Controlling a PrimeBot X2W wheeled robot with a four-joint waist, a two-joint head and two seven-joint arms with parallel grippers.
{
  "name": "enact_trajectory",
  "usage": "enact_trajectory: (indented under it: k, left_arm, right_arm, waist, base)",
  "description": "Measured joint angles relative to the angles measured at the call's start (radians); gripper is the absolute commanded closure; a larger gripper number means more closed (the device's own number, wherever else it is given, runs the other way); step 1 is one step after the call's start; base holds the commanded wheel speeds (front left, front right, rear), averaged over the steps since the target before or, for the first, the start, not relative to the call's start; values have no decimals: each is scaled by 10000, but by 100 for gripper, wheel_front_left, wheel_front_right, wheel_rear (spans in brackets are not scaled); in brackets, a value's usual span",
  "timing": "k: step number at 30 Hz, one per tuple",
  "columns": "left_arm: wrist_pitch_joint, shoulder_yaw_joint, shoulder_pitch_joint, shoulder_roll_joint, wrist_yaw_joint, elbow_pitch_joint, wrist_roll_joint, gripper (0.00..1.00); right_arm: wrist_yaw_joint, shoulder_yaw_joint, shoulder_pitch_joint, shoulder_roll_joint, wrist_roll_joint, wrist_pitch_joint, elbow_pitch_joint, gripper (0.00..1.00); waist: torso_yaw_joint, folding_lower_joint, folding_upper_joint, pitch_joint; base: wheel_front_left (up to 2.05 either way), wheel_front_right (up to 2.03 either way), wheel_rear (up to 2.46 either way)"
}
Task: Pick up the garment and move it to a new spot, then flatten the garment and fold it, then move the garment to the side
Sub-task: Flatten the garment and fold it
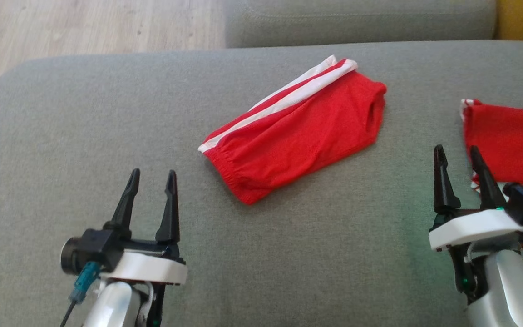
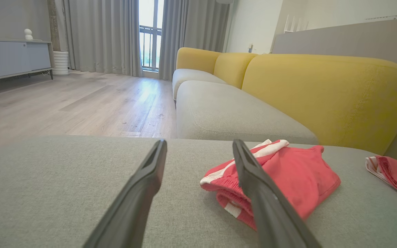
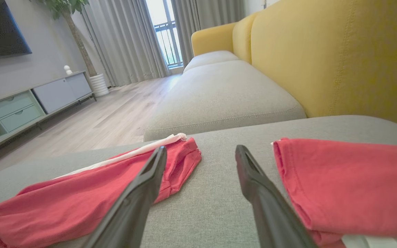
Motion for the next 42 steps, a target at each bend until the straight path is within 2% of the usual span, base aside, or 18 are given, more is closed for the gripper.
enact_trajectory:
  k: [8, 18, 22, 29, 31, 33, 42]
  left_arm:
    - [-2, 31, -727, -433, -401, 232, 422, 0]
    - [-2, 23, -1345, -752, -631, 583, 585, 0]
    - [-2, -119, -1578, -803, -700, 1237, 844, 0]
    - [-2, -382, -1857, -903, -658, 1643, 890, 0]
    - [-2, -397, -1883, -917, -600, 1854, 142, 0]
    - [-2, -639, -1882, -913, -552, 2031, -88, 0]
    - [-2, -1112, -1977, -940, -242, 2021, -462, 0]
  right_arm:
    - [0, -700, -629, 155, 222, 1331, 59, 0]
    - [0, -1987, -2790, 232, 2034, 3187, 1576, 0]
    - [0, -2692, -3466, 234, 2600, 3927, 2458, 0]
    - [-12, -3405, -4461, -6, 3164, 4266, 3145, 0]
    - [-12, -3476, -4527, -82, 3158, 4278, 3244, 0]
    - [-12, -3568, -4559, -161, 3126, 4276, 3306, 0]
    - [-12, -3647, -4823, -242, 2801, 4276, 3825, 0]
  waist:
    - [474, 3, 0, 932]
    - [1425, 3, 0, 1938]
    - [1890, 3, 0, 2244]
    - [2608, 0, 0, 2553]
    - [2796, 0, 0, 2583]
    - [2950, 0, 0, 2593]
    - [3229, -1, 0, 2503]
  base:
    - [0, 0, 0]
    - [0, 0, 0]
    - [0, 0, 0]
    - [0, 0, 0]
    - [0, 0, 0]
    - [0, 0, 0]
    - [0, 0, 0]
